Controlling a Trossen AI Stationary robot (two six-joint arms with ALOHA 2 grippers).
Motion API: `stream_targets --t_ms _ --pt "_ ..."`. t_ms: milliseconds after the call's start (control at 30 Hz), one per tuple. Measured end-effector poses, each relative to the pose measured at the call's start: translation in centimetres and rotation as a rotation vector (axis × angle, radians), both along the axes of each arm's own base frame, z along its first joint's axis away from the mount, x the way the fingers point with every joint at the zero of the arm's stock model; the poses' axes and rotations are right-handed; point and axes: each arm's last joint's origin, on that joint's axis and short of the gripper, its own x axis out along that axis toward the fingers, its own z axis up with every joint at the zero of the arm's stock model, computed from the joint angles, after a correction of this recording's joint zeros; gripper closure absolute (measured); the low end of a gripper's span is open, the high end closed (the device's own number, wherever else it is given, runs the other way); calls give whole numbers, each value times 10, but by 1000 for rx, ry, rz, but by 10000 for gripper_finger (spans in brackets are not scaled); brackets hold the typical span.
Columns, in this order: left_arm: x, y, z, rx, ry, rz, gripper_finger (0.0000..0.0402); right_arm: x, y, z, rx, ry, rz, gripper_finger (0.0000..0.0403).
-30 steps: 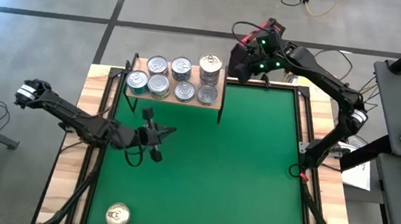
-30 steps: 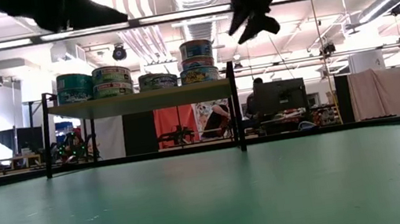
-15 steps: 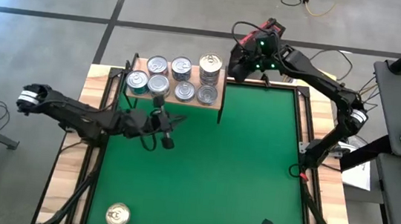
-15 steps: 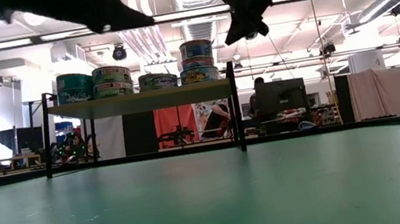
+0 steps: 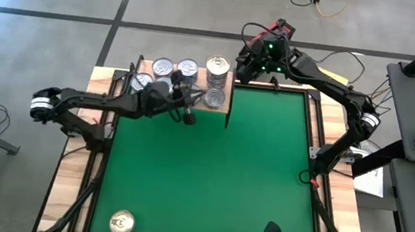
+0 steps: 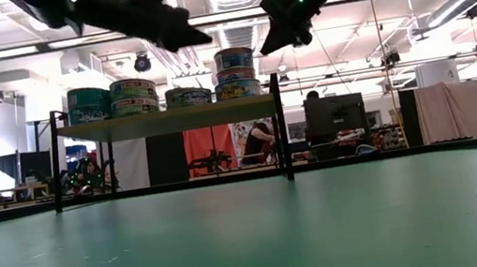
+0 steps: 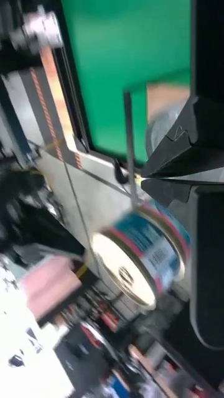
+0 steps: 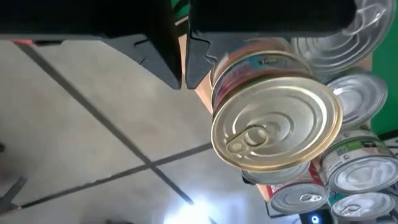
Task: Stack canned seafood by type on shelf
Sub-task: Stack the center blue tuna can on top of the blue tuna can on the shelf
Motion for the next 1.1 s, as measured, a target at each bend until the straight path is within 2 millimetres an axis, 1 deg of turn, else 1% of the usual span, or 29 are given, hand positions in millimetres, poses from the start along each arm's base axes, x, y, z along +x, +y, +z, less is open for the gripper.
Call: stream_targets --t_ms 167,267,367,500,633,733,900,1100 --pt "12 22 -3 3 25 57 401 3 -3 -7 -40 -44 0 390" --pt "20 29 -6 4 46 69 401 3 -3 -9 -38 -41 0 390" --pt "25 32 -7 16 54 71 401 3 -3 -10 -36 -39 1 390" --pt "25 33 -7 18 57 77 401 3 -3 -10 -35 -39 3 390" --pt "22 40 -6 20 47 104 401 3 -2 -12 -30 -38 14 390" --pt "20 46 -5 16 36 124 401 5 -2 -17 -11 -43 49 390" --pt "17 52 -5 14 35 144 401 12 -3 -30 4 -45 64 390" --pt "15 57 -5 19 39 161 401 14 -1 -32 10 -51 67 390"
